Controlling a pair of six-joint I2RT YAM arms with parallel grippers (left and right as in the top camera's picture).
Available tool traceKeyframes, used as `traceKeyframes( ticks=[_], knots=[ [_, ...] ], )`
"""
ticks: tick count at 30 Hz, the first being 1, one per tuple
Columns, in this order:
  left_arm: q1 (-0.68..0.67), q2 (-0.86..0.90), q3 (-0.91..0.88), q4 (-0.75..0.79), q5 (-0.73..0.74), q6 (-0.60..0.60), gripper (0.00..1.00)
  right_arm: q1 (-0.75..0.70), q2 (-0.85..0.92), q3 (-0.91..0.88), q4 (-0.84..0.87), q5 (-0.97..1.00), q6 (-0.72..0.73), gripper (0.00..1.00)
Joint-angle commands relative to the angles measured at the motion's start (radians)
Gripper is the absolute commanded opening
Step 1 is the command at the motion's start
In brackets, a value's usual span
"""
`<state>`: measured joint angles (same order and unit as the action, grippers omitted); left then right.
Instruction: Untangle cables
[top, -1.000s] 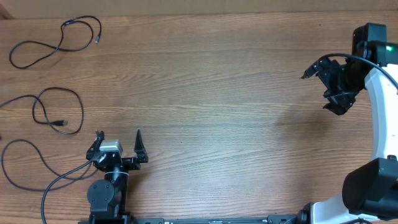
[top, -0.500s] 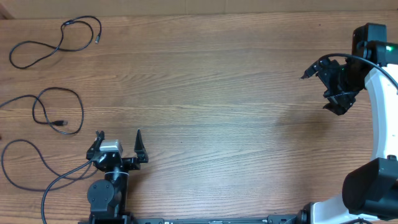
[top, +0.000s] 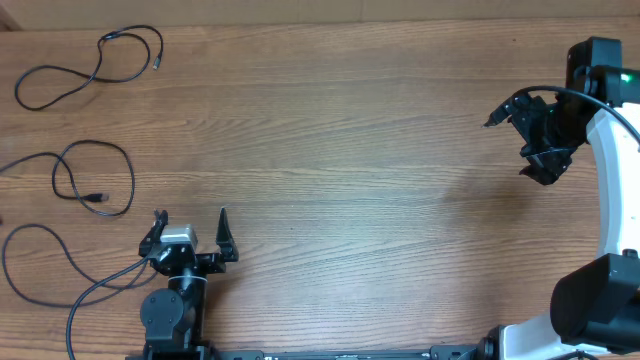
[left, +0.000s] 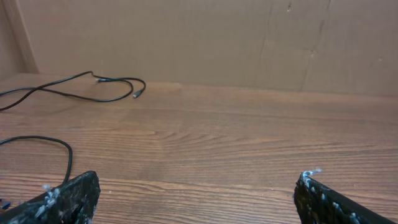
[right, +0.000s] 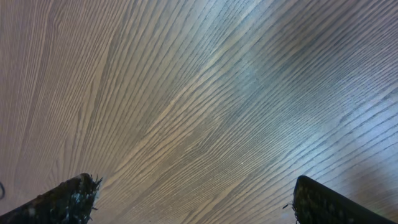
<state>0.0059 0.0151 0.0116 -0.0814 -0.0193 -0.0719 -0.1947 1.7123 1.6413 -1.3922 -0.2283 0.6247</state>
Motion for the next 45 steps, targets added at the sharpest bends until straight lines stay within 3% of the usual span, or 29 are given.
traceKeyframes(
  ticks=[1, 10, 23, 45],
  knots=[
    [-0.006, -0.011, -0.007, 0.004, 0.012, 0.016, 1.0, -0.001, -0.011, 0.002, 0.0, 0.008, 0.0, 1.0],
    [-0.006, -0.011, -0.007, 0.004, 0.012, 0.016, 1.0, -0.001, -0.142, 0.002, -0.014, 0.241, -0.007, 1.0],
    [-0.006, -0.011, -0.007, 0.004, 0.012, 0.016, 0.99, 0.077, -0.469, -0.064, 0.076, 0.327, -0.008, 1.0],
    [-0.006, -0.011, -0.007, 0.004, 0.012, 0.016, 1.0, 0.158, -1.355, -0.977, 0.581, 0.335, -0.057, 1.0]
  ],
)
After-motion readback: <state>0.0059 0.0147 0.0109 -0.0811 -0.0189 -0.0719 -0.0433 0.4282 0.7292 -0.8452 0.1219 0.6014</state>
